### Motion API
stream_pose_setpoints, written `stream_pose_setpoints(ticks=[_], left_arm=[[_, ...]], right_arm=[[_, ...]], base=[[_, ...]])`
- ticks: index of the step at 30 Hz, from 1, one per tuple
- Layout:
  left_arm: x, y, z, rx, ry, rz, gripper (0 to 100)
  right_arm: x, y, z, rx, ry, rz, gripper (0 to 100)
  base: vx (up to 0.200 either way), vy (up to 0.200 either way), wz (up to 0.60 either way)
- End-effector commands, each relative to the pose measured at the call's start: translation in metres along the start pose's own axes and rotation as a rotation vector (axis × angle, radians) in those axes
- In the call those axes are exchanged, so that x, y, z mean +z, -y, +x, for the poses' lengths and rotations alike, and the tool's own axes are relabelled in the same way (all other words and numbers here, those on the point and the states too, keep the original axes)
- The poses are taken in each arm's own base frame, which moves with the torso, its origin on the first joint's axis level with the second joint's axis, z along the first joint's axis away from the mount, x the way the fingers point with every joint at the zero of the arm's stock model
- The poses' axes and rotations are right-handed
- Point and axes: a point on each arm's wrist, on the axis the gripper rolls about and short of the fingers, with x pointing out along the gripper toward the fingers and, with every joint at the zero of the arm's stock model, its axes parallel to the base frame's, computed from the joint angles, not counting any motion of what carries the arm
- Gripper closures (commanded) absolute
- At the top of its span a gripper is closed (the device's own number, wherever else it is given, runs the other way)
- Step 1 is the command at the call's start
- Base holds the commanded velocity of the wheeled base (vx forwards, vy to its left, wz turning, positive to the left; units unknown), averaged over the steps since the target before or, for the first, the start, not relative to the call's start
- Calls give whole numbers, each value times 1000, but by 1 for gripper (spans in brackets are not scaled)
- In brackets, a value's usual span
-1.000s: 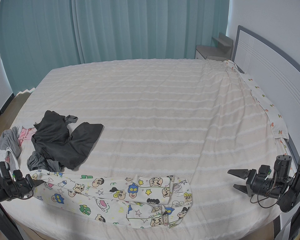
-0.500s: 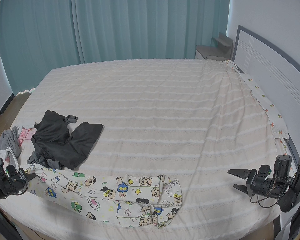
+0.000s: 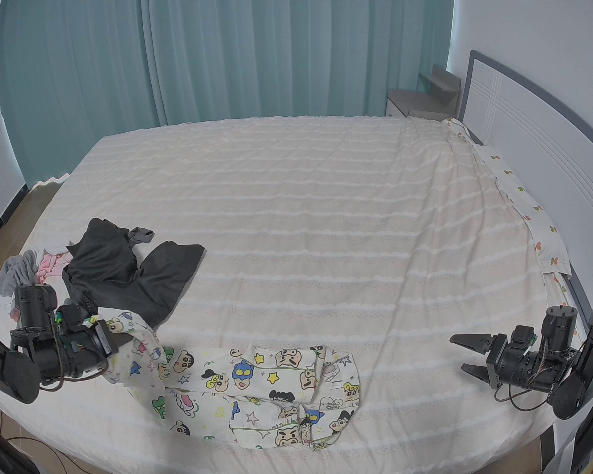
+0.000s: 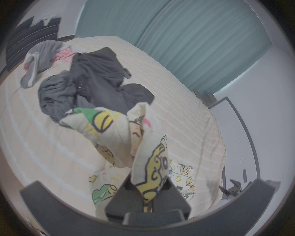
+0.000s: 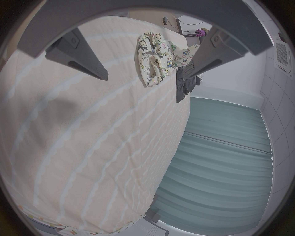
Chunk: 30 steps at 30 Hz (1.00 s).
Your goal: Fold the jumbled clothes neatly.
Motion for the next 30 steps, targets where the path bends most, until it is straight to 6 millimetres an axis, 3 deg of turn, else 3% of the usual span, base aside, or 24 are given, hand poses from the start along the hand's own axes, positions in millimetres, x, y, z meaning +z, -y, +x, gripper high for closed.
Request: stream_pose_setpoints(ticks=[1,5,13,20,30], left_arm=[[-51,100,15,-95,-58,186,100],[-78,126,37,-86,-105,269,100],[-116,168,59,-170,-195,291,100],[-141,181,91,-131,-179,256,100],[-150,185,98,-168,-167,189,100]], right_arm=[[-3,4,-1,-17,-14,12,0],[-3,4,-1,-17,-14,12,0],[-3,3,-1,-16,-13,12,0],[-4,4,-1,-18,-16,11,0],[-4,6,0,-24,-23,16,0]], base=[[0,0,0],[0,0,0],[0,0,0],[0,0,0],[0,0,0]])
